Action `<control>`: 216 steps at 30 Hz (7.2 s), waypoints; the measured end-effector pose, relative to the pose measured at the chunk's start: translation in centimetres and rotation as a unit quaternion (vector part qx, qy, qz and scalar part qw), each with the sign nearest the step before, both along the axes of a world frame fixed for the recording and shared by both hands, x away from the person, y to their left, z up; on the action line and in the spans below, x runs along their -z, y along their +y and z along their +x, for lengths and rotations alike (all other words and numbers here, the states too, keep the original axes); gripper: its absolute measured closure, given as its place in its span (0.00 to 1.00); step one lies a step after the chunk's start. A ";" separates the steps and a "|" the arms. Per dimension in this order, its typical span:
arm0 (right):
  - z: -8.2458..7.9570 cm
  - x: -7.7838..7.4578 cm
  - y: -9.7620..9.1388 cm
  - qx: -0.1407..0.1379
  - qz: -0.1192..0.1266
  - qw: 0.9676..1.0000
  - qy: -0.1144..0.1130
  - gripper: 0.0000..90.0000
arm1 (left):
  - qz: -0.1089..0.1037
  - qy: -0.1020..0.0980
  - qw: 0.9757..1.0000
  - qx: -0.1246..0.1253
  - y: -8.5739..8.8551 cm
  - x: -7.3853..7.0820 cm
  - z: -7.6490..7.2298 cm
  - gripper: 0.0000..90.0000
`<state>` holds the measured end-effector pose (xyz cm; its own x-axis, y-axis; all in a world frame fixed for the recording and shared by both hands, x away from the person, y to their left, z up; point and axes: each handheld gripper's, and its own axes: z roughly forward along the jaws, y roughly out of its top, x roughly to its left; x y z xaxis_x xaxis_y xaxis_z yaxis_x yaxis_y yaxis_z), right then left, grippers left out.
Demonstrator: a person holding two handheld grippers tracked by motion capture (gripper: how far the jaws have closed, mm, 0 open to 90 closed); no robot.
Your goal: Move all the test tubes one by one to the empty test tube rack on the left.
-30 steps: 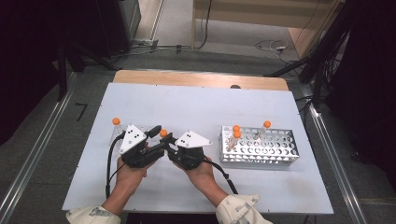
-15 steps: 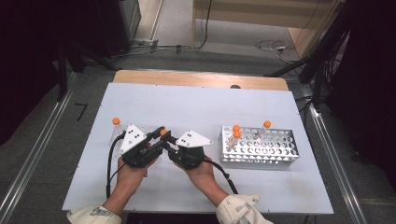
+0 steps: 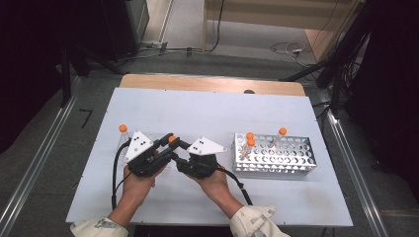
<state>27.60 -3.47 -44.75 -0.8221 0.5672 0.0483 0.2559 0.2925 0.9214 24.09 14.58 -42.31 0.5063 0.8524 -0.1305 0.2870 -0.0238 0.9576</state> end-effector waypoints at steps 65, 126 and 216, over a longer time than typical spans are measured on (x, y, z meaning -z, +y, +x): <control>-0.3 0.7 -6.0 0.026 -0.010 0.999 0.020 0.27 | 0.001 -0.014 0.987 -0.159 10.0 -1.7 2.7 0.77; -0.3 0.1 -7.2 0.041 -0.002 0.999 0.015 0.28 | 0.032 -0.014 0.986 -0.163 8.2 0.0 2.0 0.36; -0.4 3.3 -17.1 0.233 -0.003 0.972 -0.036 0.68 | 0.014 0.000 0.991 -0.130 6.1 -0.4 1.5 0.14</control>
